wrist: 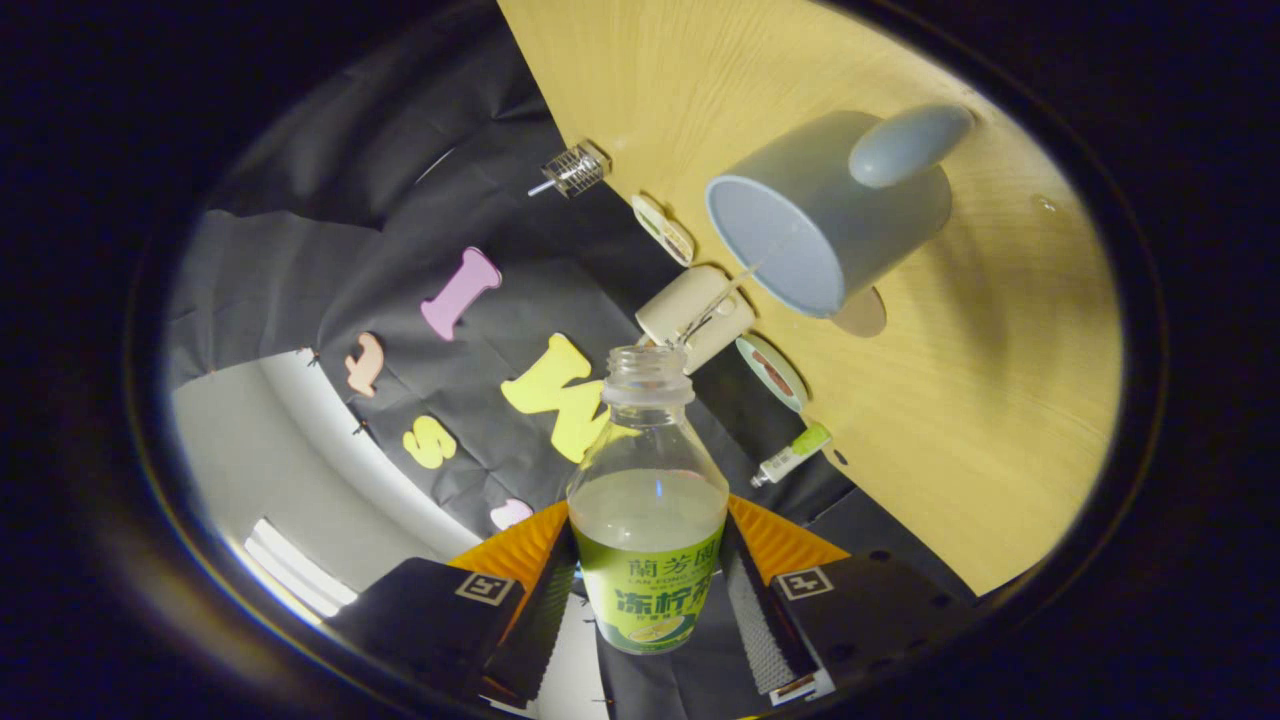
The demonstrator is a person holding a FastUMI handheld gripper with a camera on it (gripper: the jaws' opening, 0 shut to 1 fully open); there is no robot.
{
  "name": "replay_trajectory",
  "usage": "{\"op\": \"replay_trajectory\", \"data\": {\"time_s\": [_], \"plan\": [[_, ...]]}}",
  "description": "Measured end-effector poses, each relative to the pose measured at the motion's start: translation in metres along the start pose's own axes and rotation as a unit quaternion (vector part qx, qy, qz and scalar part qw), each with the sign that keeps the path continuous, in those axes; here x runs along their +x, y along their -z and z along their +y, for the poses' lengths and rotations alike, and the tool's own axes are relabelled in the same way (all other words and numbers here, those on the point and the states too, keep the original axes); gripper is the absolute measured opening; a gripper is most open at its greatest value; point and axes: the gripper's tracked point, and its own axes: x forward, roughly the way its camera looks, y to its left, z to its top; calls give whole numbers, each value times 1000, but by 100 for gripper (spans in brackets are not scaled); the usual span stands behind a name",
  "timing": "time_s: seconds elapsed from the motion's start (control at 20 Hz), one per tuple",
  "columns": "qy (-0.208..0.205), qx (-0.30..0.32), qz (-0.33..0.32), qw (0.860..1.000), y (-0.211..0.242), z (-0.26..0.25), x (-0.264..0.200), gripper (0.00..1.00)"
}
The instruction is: Take the bottle from table, then pour the juice into the cup, finally place the bottle on the coaster
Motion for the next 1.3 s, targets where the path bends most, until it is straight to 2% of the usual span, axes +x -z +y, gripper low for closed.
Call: {"op": "replay_trajectory", "data": {"time_s": [0.35, 1.15, 1.3], "plan": [[8, 51, 4, 999, -7, 2, 2, 79], [4, 75, 15, 997, -11, 8, 4, 79], [13, 59, 5, 998, -9, 6, 6, 80]]}}
